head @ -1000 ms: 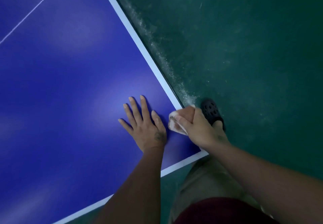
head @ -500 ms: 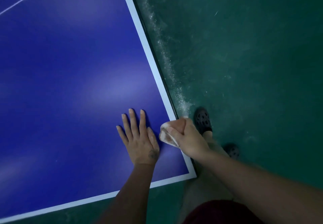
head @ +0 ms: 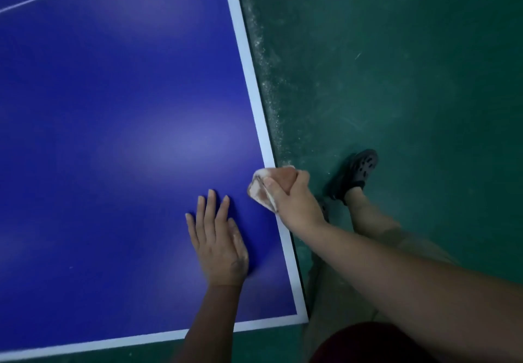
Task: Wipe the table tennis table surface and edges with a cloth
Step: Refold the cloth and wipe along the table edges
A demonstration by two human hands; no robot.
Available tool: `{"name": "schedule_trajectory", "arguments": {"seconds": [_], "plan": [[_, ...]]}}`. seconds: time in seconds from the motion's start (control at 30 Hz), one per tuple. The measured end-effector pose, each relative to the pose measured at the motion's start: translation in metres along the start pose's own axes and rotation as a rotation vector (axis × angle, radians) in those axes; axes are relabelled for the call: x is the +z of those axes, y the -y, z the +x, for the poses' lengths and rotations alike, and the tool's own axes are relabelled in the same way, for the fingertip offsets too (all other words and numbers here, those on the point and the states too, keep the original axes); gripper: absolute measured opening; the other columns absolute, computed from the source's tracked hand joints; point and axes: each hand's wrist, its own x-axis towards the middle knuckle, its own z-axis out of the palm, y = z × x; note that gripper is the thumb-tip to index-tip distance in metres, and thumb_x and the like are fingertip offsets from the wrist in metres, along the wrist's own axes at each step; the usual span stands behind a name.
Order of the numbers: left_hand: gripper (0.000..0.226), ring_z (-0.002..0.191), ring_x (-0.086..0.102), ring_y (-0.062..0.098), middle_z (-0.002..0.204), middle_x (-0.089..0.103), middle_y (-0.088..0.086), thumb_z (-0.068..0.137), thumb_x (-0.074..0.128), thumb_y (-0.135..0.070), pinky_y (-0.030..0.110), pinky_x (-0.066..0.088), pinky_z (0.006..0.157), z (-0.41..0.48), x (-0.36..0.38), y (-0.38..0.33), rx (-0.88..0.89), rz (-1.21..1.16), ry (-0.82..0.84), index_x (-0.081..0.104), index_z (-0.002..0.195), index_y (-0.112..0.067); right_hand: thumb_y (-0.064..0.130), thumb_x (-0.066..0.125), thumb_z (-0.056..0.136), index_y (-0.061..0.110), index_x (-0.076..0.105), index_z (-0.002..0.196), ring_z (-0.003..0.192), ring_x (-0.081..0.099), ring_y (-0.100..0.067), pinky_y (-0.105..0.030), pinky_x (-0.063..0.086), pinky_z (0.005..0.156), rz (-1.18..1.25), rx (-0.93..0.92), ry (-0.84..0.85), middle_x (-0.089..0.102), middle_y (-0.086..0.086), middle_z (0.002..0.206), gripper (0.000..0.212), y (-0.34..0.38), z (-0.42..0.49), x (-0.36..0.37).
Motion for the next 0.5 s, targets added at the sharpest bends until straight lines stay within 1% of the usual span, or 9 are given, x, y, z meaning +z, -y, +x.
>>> {"name": "schedule_trajectory", "arguments": {"seconds": [0.07, 0.13, 0.2, 0.27, 0.37, 0.43, 0.5], "plan": [[0.043, 0.162, 0.037, 0.032, 0.17, 0.046, 0.013, 0.113, 0.041, -0.009, 0.065, 0.019, 0.133, 0.034, -0.002, -0.014, -0.083, -0.037, -0.09, 0.06, 0.151, -0.007, 0.063, 0.061, 0.1, 0.015, 0.038, 0.146, 0.122, 0.065, -0.033, -0.032, 0.041, 0.088, -0.008, -0.001, -0.009, 0.063, -0.006, 0.133, 0.071, 0.007, 0.0, 0.003], [0.04, 0.16, 0.041, 0.032, 0.166, 0.05, 0.013, 0.114, 0.041, -0.009, 0.06, 0.017, 0.135, 0.082, -0.002, -0.027, -0.167, -0.094, -0.189, 0.063, 0.147, -0.007, 0.061, 0.064, 0.099, 0.011, 0.04, 0.15, 0.128, 0.063, -0.032, -0.031, 0.041, 0.091, 0.01, -0.009, -0.029, 0.062, -0.008, 0.142, 0.075, 0.031, 0.012, 0.003], [0.039, 0.159, 0.042, 0.033, 0.166, 0.051, 0.015, 0.115, 0.042, -0.013, 0.057, 0.017, 0.136, 0.138, 0.001, -0.037, -0.23, -0.139, -0.247, 0.065, 0.145, -0.005, 0.058, 0.066, 0.1, 0.007, 0.04, 0.152, 0.132, 0.061, -0.033, -0.032, 0.043, 0.094, 0.033, -0.026, -0.041, 0.06, -0.013, 0.149, 0.077, 0.066, 0.038, -0.001], [0.039, 0.16, 0.041, 0.033, 0.167, 0.049, 0.014, 0.116, 0.042, -0.017, 0.053, 0.016, 0.136, 0.196, 0.005, -0.045, -0.276, -0.178, -0.257, 0.064, 0.145, -0.005, 0.058, 0.063, 0.102, 0.003, 0.037, 0.152, 0.135, 0.059, -0.036, -0.033, 0.041, 0.093, 0.027, -0.044, -0.014, 0.056, -0.017, 0.153, 0.078, 0.105, 0.065, -0.009], [0.044, 0.163, 0.034, 0.03, 0.17, 0.046, 0.012, 0.118, 0.038, -0.026, 0.05, 0.014, 0.136, 0.284, 0.012, -0.056, -0.311, -0.195, -0.237, 0.061, 0.151, -0.009, 0.058, 0.059, 0.105, 0.003, 0.031, 0.154, 0.137, 0.057, -0.038, -0.038, 0.044, 0.097, -0.025, -0.059, 0.051, 0.051, -0.019, 0.156, 0.079, 0.144, 0.091, -0.022], [0.048, 0.166, 0.027, 0.029, 0.174, 0.04, 0.009, 0.119, 0.035, -0.032, 0.05, 0.011, 0.136, 0.321, 0.015, -0.058, -0.322, -0.096, -0.213, 0.055, 0.158, -0.012, 0.057, 0.059, 0.106, 0.005, 0.03, 0.156, 0.135, 0.057, -0.038, -0.038, 0.045, 0.097, -0.066, -0.057, 0.089, 0.05, -0.018, 0.156, 0.078, 0.148, 0.086, -0.029], [0.054, 0.168, 0.019, 0.027, 0.179, 0.03, 0.006, 0.118, 0.032, -0.041, 0.049, 0.008, 0.137, 0.339, 0.017, -0.056, -0.324, 0.044, -0.184, 0.045, 0.166, -0.018, 0.058, 0.061, 0.104, 0.009, 0.033, 0.155, 0.131, 0.06, -0.036, -0.042, 0.049, 0.105, -0.057, -0.049, 0.114, 0.054, -0.016, 0.151, 0.077, 0.144, 0.079, -0.033]]}}
